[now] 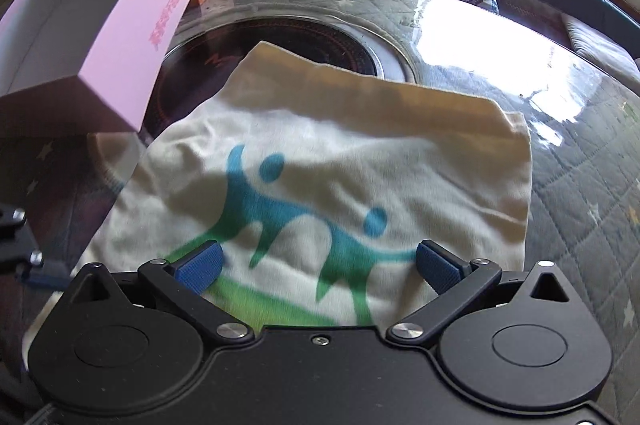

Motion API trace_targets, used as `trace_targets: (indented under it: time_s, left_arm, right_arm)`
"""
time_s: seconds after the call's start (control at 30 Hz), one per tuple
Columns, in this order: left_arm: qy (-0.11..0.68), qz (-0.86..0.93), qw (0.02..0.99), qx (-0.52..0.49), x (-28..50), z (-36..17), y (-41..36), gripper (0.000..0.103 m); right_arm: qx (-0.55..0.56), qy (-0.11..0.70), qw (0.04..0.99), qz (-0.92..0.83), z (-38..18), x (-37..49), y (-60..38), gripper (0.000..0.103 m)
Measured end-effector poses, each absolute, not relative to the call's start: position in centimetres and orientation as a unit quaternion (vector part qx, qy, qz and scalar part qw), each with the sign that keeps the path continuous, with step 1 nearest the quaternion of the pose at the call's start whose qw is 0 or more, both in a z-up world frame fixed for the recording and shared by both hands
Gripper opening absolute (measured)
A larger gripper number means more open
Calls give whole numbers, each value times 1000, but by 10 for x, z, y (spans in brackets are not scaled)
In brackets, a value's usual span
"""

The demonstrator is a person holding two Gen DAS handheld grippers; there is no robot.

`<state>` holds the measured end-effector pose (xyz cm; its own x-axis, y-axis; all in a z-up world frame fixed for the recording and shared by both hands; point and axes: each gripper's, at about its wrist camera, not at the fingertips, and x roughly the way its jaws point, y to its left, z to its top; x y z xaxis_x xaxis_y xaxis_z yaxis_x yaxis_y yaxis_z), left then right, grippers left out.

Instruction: Fold shopping bag

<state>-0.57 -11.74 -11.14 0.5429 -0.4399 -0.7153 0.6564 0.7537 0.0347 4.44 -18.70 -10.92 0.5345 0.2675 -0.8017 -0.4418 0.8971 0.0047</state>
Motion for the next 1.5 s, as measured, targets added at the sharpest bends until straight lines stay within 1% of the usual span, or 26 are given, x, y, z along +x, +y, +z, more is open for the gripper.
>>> trace_targets:
  time_s: [0.33, 0.73, 1.03, 1.3, 1.5]
  left_arm:
    - [357, -321, 864, 149, -9, -112, -117, 50]
    - [353, -324, 865, 147, -10, -114, -117, 53]
    - [355, -326, 864, 148, -11, -115, -119, 54]
    - [355, -327, 864, 146, -12, -114, -120, 54]
    - [353, -328, 864, 145, -14, -114, -120, 56]
  right_arm:
    - [-108, 436, 878, 166, -113, 89, -178, 103]
    - [-81, 433, 890, 119, -117, 137, -166, 103]
    - [-85, 442, 886, 112, -117, 142, -147, 103]
    - [-94, 434, 890, 109, -116, 150, -119, 103]
    - [-56, 442, 890, 94, -114, 167, -122, 103]
